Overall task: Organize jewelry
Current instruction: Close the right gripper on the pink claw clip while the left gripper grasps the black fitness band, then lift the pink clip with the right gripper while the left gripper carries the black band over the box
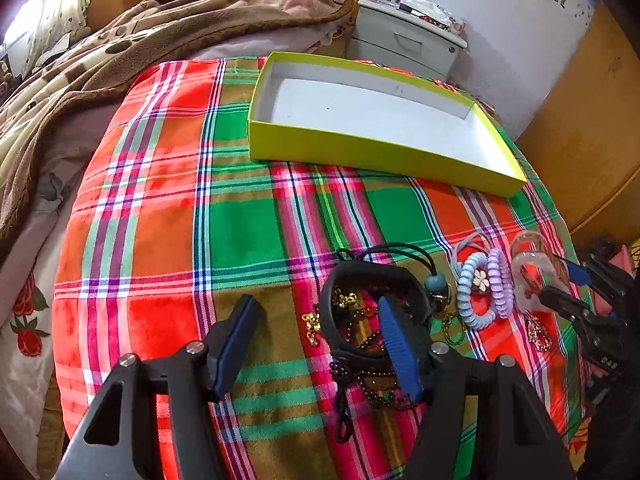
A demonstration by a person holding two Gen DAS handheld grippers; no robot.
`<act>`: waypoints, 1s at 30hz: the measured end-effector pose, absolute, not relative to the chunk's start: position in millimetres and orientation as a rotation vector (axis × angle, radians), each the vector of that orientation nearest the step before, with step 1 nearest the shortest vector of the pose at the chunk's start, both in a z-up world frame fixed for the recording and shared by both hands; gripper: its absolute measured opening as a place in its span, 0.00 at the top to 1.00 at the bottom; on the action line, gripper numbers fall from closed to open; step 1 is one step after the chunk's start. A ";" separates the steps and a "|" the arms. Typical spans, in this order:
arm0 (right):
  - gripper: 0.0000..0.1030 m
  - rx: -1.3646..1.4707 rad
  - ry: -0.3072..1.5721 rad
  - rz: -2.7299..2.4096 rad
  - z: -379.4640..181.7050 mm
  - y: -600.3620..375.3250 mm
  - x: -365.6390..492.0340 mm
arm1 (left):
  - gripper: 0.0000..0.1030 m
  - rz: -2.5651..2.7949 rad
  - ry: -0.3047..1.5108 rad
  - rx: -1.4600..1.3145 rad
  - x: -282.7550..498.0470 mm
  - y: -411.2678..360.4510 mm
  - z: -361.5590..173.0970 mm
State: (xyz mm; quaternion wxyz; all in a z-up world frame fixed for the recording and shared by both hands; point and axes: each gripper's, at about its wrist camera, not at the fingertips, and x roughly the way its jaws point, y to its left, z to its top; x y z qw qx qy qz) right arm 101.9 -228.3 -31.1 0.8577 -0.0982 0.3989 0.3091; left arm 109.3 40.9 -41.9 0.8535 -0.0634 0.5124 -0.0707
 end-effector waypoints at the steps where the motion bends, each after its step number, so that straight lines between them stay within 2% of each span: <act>1: 0.60 -0.194 0.838 0.638 -30.5 -228.5 101.4 | 0.44 -0.141 1.078 -0.137 110.5 41.4 -42.1; 3: 0.60 -0.160 0.834 0.631 -28.9 -231.2 98.9 | 0.49 -0.134 1.077 -0.145 113.6 42.8 -41.7; 5: 0.60 -0.121 0.825 0.624 -26.2 -234.8 96.0 | 0.58 -0.140 1.076 -0.154 116.0 44.4 -41.6; 8: 0.60 -0.064 0.810 0.603 -22.1 -240.0 94.0 | 0.65 -0.142 1.075 -0.149 117.8 43.9 -41.2; 10: 0.60 -0.028 0.810 0.593 -20.4 -243.1 94.8 | 0.75 -0.157 1.074 -0.155 118.3 43.0 -41.3; 13: 0.60 0.010 0.806 0.572 -18.7 -247.2 93.2 | 0.84 -0.168 1.065 -0.152 117.8 40.6 -39.1; 30: 0.60 0.099 0.763 0.511 -10.2 -254.3 82.8 | 0.87 -0.197 0.978 -0.195 83.1 51.8 -12.4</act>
